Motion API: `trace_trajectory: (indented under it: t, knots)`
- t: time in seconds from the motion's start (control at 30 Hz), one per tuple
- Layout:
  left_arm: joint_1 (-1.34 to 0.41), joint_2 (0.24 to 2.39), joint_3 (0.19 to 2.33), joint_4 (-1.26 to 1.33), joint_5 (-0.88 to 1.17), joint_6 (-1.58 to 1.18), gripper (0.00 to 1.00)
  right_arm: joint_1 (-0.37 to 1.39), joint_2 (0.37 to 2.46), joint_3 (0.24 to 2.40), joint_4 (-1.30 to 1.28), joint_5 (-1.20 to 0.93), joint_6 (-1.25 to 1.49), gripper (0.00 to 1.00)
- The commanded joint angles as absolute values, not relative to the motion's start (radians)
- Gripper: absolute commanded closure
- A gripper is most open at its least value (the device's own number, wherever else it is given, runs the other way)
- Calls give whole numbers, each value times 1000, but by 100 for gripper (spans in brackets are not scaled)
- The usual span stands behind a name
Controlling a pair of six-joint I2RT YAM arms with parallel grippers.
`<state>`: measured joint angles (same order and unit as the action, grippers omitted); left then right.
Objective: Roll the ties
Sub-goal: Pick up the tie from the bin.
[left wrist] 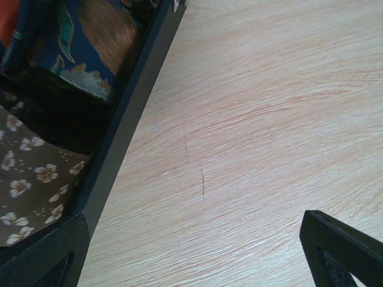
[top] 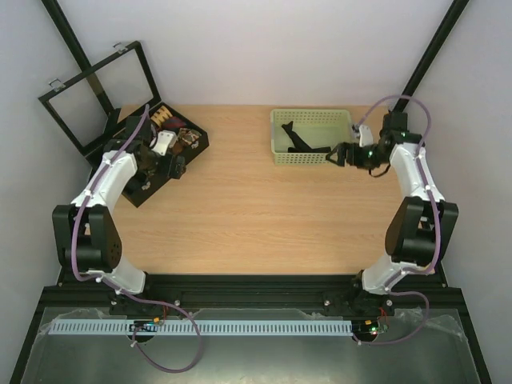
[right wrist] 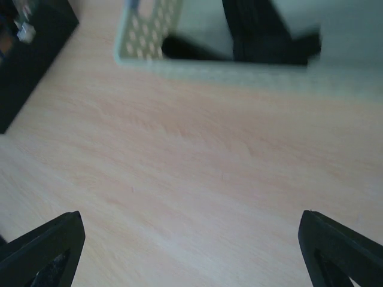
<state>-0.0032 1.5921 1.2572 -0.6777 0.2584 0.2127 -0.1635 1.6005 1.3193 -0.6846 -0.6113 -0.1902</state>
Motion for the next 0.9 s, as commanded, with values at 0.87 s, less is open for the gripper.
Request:
trace_trajectory:
  t: [0.87]
  knots:
    - [25,1546,1285,-683,148,196,1,177,2540,2261,-492,-144,-244,27]
